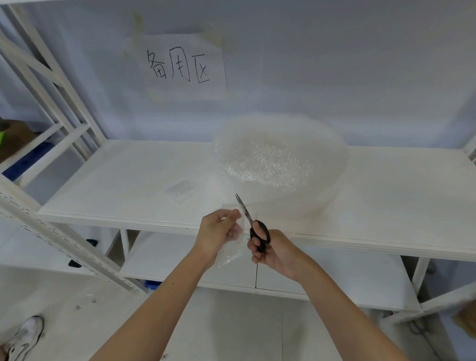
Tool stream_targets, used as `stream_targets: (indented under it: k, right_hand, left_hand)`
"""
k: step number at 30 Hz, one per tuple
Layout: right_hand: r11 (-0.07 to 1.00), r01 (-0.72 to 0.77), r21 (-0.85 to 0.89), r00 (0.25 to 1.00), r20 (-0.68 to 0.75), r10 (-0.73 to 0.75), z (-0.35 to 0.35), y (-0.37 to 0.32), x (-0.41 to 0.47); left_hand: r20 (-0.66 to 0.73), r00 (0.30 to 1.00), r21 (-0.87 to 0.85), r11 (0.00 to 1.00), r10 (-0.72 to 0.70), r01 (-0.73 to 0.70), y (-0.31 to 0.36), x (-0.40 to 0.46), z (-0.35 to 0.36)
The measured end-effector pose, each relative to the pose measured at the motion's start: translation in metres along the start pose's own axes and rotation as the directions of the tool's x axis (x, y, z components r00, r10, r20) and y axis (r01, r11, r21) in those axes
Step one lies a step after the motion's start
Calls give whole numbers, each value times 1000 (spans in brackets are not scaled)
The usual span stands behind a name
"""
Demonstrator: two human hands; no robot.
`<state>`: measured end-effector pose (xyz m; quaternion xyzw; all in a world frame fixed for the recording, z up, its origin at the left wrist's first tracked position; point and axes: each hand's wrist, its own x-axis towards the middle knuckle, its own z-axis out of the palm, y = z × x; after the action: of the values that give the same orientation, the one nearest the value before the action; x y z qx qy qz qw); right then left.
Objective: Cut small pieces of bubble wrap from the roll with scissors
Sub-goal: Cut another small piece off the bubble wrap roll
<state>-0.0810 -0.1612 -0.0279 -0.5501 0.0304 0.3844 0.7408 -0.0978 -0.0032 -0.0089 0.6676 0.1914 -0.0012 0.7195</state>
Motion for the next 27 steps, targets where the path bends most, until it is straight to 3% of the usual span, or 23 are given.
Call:
stream_targets:
  k: [5,14,21,27]
  right_hand:
    - [996,-5,85,999,33,3,0,-2,2]
    - [999,19,51,999,-38,-17,0,-12,2]
    - [962,52,-269,993,-85,-77,3,-13,-1]
    - [773,131,-621,963,-106,-249,3,-20,-8]
  left_hand:
    - [31,999,39,999,6,-7,-2,-3,1]
    - [18,1000,45,999,-4,3,-5,-3,-3]
    - [10,1000,23,1000,-7,7,-8,-1,-4]
    - [12,1000,-5,1000,4,-4,-3,4,-3]
